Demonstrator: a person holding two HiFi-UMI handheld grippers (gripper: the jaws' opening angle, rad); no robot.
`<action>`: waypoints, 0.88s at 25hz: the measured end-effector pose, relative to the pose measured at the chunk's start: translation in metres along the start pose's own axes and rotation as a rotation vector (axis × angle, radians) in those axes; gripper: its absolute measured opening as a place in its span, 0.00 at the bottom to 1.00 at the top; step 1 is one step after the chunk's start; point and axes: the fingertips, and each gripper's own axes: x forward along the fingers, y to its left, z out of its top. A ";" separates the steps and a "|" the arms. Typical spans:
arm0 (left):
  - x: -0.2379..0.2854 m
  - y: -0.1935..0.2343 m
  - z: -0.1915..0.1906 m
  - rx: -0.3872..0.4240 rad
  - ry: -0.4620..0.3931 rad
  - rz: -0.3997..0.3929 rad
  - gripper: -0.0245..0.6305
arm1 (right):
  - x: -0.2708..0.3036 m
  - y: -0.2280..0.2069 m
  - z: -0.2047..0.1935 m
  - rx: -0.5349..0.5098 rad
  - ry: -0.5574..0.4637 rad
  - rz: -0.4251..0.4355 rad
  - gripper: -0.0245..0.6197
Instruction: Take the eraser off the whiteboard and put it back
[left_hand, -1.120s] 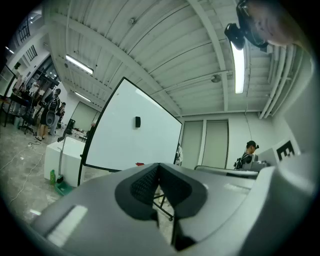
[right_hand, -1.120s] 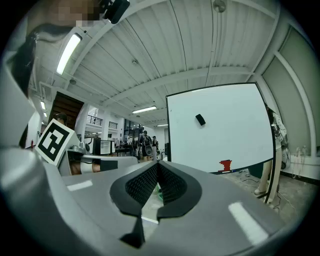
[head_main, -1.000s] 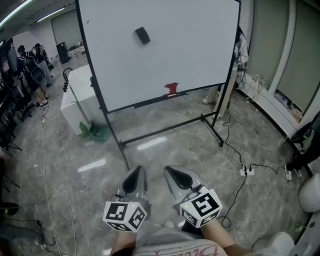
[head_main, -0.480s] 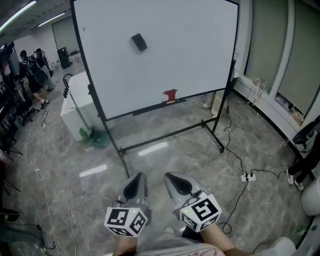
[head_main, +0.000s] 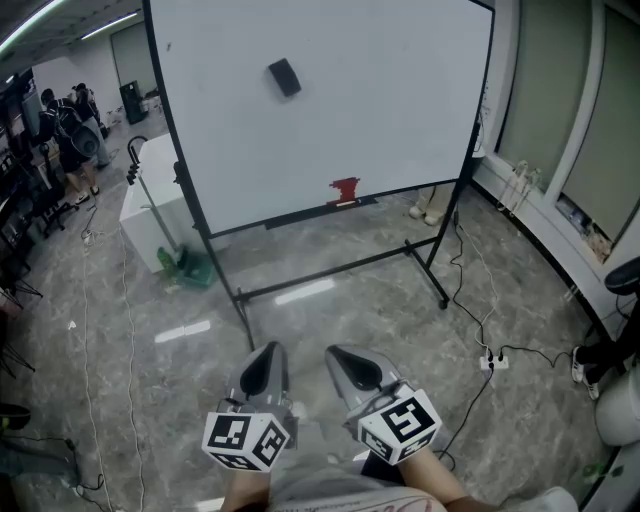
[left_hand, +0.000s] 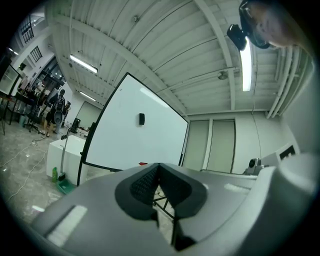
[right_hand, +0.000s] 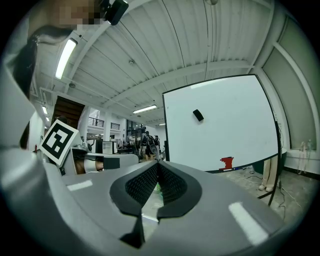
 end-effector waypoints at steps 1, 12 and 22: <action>0.003 0.002 0.000 0.000 0.001 0.002 0.04 | 0.002 -0.002 -0.001 0.002 0.004 0.000 0.04; 0.068 0.037 0.007 -0.008 0.001 -0.027 0.04 | 0.058 -0.044 0.000 -0.001 0.012 -0.023 0.04; 0.158 0.099 0.038 -0.016 -0.019 -0.075 0.04 | 0.155 -0.088 0.019 -0.022 -0.005 -0.051 0.04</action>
